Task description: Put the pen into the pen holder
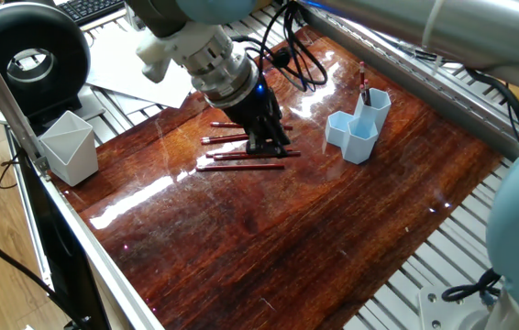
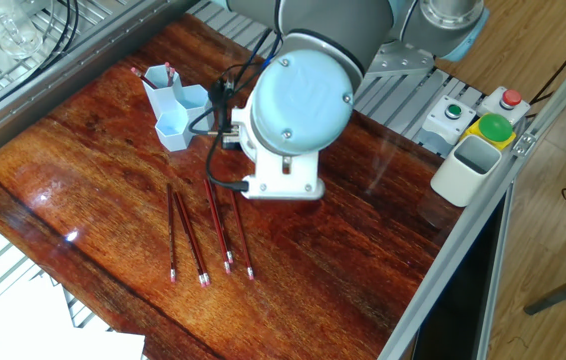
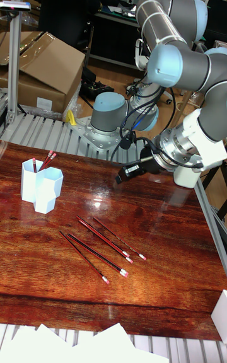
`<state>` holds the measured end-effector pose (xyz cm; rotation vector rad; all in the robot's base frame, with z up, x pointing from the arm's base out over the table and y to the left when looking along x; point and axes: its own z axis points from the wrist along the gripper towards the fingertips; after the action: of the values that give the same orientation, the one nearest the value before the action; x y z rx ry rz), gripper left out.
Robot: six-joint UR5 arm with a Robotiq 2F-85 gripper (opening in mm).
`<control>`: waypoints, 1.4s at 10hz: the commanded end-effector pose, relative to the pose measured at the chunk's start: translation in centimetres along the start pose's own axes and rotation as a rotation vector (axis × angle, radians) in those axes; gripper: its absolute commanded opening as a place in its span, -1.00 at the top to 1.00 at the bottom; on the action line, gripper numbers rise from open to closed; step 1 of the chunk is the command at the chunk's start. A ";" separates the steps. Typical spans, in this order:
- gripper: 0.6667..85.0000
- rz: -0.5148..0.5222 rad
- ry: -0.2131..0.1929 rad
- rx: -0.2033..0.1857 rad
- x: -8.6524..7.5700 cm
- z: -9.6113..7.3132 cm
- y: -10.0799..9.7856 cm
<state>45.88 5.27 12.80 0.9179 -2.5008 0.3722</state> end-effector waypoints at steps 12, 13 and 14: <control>0.21 -0.162 0.024 0.010 -8.8 -1.0 1.0; 0.22 -0.118 -0.007 0.097 -9.8 -1.1 -1.2; 0.19 -0.112 0.010 0.079 -9.3 -1.1 -0.7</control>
<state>52.27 10.38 9.24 1.0553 -2.4221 0.4156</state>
